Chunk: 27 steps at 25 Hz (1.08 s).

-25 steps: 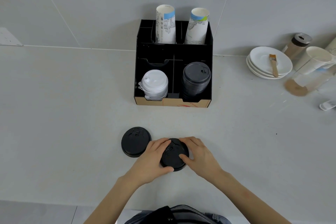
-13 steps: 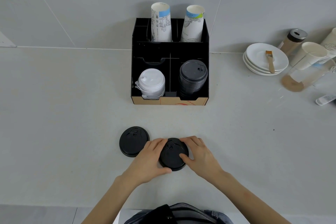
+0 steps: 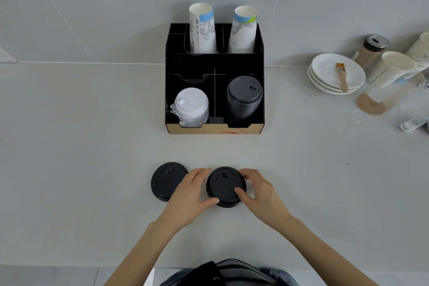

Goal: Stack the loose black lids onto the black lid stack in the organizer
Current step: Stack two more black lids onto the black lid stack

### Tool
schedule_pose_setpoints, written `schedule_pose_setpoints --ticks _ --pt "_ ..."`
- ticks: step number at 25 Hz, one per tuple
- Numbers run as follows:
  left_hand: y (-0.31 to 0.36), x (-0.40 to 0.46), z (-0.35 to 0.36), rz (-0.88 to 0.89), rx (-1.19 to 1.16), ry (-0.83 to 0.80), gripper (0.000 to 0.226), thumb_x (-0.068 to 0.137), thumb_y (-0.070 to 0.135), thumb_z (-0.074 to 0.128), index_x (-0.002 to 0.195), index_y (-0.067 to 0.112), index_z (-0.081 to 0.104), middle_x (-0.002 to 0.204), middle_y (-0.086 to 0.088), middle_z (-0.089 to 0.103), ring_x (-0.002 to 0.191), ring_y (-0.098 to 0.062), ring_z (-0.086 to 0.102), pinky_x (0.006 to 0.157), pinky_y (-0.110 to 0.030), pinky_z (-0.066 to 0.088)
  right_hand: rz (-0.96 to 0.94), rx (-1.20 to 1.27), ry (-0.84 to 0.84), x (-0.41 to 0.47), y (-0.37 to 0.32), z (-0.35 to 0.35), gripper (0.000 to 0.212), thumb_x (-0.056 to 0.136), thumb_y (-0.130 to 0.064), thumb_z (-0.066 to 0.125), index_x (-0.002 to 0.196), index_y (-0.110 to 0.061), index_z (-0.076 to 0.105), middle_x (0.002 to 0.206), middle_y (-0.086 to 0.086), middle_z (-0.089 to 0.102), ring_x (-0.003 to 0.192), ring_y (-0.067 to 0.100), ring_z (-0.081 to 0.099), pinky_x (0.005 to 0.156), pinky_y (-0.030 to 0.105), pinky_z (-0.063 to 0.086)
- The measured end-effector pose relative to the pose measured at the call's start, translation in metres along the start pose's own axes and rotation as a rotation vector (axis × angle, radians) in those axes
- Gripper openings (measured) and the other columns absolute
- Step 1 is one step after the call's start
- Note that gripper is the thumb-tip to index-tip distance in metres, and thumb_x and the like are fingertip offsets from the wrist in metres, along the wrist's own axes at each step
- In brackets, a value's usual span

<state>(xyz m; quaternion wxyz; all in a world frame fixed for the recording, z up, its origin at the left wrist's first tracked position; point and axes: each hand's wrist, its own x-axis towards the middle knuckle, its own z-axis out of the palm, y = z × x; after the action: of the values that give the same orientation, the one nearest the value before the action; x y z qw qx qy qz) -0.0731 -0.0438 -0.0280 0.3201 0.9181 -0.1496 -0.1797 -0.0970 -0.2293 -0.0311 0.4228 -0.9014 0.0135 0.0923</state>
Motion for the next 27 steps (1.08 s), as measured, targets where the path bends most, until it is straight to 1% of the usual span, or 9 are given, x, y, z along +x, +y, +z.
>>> schedule_pose_setpoints --ticks 2,5,8,12,16,18,21,24,27 --pt "0.004 0.003 -0.004 0.010 -0.061 0.030 0.063 0.080 0.032 0.061 0.133 0.022 0.028 0.135 0.005 0.035 0.118 -0.010 0.041 0.098 -0.021 0.031 0.020 0.055 0.029 0.002 -0.003 -0.003 0.034 0.086 -0.018 0.055 0.119 -0.013 0.045 0.123 0.004 0.052 0.112 0.016 0.051 0.081 0.006 0.037" --pt "0.009 0.007 -0.011 0.030 -0.134 0.064 0.057 0.081 0.028 0.061 0.131 0.023 0.034 0.126 0.009 0.039 0.111 -0.009 0.044 0.099 -0.025 0.036 0.049 0.123 0.091 0.007 -0.012 -0.011 0.029 0.086 -0.016 0.054 0.115 -0.011 0.048 0.122 0.006 0.052 0.106 0.015 0.052 0.084 0.016 0.045" --pt "0.015 0.012 -0.017 0.044 -0.197 0.082 0.057 0.082 0.023 0.061 0.132 0.023 0.034 0.126 0.009 0.037 0.106 -0.007 0.044 0.095 -0.022 0.036 0.062 0.159 0.154 0.015 -0.020 -0.020 0.026 0.085 -0.012 0.055 0.111 -0.010 0.051 0.118 0.007 0.052 0.095 0.013 0.052 0.067 0.001 0.047" --pt "0.023 0.020 -0.023 0.041 -0.185 0.052 0.066 0.081 0.024 0.061 0.136 0.022 0.024 0.133 0.001 0.030 0.104 -0.009 0.042 0.091 -0.018 0.034 0.079 0.188 0.197 0.024 -0.027 -0.029 0.023 0.085 -0.011 0.055 0.108 -0.012 0.053 0.115 0.006 0.053 0.093 0.014 0.054 0.063 -0.004 0.043" --pt "0.032 0.028 -0.026 0.010 -0.176 0.086 0.083 0.075 0.031 0.068 0.139 0.022 0.015 0.137 -0.004 0.023 0.122 -0.015 0.032 0.104 -0.027 0.033 0.062 0.222 0.210 0.028 -0.034 -0.034 0.024 0.084 -0.013 0.057 0.108 -0.012 0.053 0.113 0.004 0.052 0.090 0.013 0.055 0.064 -0.005 0.042" --pt "0.035 0.033 -0.028 -0.001 -0.186 0.128 0.086 0.072 0.032 0.070 0.138 0.022 0.016 0.137 -0.004 0.021 0.127 -0.016 0.026 0.102 -0.023 0.030 0.037 0.223 0.200 0.029 -0.038 -0.037 0.026 0.083 -0.015 0.059 0.108 -0.013 0.053 0.111 0.000 0.050 0.088 0.011 0.055 0.065 -0.004 0.043" --pt "0.040 0.038 -0.034 0.029 -0.191 0.142 0.082 0.071 0.033 0.071 0.135 0.026 0.022 0.136 -0.003 0.022 0.126 -0.016 0.025 0.098 -0.022 0.029 -0.016 0.224 0.184 0.029 -0.041 -0.043 0.031 0.081 -0.016 0.063 0.109 -0.014 0.051 0.110 -0.004 0.048 0.085 0.005 0.054 0.066 -0.003 0.044" --pt "0.042 0.043 -0.041 0.068 -0.212 0.144 0.076 0.071 0.032 0.071 0.132 0.032 0.026 0.129 0.003 0.025 0.118 -0.010 0.027 0.101 -0.026 0.032 -0.073 0.192 0.149 0.032 -0.040 -0.050 0.040 0.078 -0.019 0.065 0.115 -0.020 0.048 0.112 -0.006 0.047 0.090 0.004 0.053 0.072 -0.001 0.043" --pt "0.043 0.051 -0.050 0.102 -0.166 0.154 0.080 0.072 0.030 0.070 0.136 0.022 0.023 0.134 -0.002 0.029 0.124 -0.014 0.030 0.104 -0.029 0.033 -0.114 0.136 0.117 0.036 -0.039 -0.056 0.051 0.076 -0.020 0.068 0.121 -0.023 0.043 0.112 -0.007 0.044 0.092 0.007 0.053 0.078 0.005 0.043"
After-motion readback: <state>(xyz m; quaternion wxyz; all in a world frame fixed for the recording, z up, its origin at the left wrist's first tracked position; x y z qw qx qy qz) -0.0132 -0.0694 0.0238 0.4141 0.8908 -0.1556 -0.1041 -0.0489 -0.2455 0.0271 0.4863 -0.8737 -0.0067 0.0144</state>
